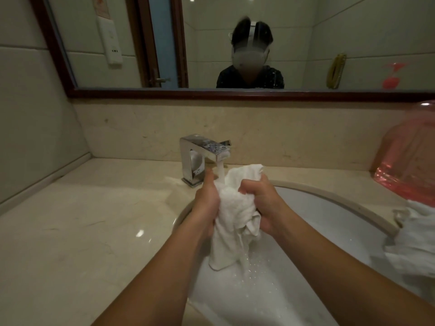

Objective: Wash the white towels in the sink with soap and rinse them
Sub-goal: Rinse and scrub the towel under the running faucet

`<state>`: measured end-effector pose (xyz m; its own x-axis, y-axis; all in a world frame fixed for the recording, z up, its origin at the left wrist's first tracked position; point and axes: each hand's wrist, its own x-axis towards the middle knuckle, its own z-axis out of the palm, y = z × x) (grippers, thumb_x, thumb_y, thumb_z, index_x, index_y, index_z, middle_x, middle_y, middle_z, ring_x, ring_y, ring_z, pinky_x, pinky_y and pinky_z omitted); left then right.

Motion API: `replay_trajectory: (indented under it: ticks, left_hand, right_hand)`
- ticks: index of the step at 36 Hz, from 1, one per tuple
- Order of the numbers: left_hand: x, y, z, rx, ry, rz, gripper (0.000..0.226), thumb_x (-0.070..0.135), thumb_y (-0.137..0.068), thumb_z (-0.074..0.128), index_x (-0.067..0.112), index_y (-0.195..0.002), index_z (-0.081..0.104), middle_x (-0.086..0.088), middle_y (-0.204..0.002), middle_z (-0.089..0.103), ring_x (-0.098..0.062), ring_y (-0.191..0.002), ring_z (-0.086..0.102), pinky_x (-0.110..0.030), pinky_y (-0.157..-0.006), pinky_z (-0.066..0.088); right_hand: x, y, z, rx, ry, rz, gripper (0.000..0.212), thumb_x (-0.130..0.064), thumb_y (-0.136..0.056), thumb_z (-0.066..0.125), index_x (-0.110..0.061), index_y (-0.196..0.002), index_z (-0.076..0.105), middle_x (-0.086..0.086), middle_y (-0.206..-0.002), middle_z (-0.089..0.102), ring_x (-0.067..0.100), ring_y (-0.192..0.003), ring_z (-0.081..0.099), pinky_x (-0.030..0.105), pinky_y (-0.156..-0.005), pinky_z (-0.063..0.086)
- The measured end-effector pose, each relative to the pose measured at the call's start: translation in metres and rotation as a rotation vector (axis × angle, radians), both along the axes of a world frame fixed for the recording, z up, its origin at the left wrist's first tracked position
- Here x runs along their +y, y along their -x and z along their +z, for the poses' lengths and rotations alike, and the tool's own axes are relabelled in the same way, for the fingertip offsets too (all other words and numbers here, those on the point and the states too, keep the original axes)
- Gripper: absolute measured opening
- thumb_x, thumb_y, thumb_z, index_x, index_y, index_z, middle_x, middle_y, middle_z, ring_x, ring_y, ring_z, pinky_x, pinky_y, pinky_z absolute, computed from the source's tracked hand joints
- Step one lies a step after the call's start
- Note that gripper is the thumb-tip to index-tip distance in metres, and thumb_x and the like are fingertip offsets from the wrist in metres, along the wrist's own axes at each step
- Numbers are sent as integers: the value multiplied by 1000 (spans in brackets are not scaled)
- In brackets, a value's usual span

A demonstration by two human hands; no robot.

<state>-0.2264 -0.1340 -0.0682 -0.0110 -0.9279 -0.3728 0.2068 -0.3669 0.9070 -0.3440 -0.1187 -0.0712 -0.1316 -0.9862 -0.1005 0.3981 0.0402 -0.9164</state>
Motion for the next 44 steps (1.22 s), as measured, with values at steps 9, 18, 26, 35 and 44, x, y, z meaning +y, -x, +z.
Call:
replay_trajectory:
  ticks: [9,18,26,35,44]
  left_hand:
    - [-11,-3,-9,7,20,193,73,72,-97,35,14,-127,70,-13,-120,75,-36,-112,70,-50,-107,54]
    - [-8,-3,-8,4,211,320,70,64,-96,38,13,-133,69,-8,-124,75,-31,-115,70,-51,-108,54]
    - [-4,-3,-3,-5,227,320,58,52,-110,38,10,-134,68,-10,-124,74,-31,-116,69,-50,-108,54]
    - [-6,-3,-7,-16,250,322,68,62,-103,38,11,-138,66,-11,-129,73,-32,-120,68,-51,-110,53]
    - [-7,-3,-7,-43,239,305,64,59,-110,34,10,-137,66,-11,-123,74,-32,-115,70,-50,-107,55]
  right_hand:
    - [7,4,-2,20,40,138,66,-5,-62,61,17,-124,59,28,-96,67,40,-81,71,37,-61,60]
    - [5,0,0,-26,80,87,15,-1,-66,61,-3,-80,62,11,-67,62,23,-57,66,28,-48,50]
    - [-1,-3,-4,-32,8,27,58,-19,-38,73,-9,-93,56,14,-77,46,30,-63,53,33,-56,44]
    - [-2,2,-12,-69,14,35,79,-15,-58,81,17,-127,59,39,-107,68,39,-74,73,41,-63,61]
    - [-2,3,-12,-91,-5,69,76,-20,-61,86,10,-128,65,32,-108,72,38,-77,76,41,-65,62]
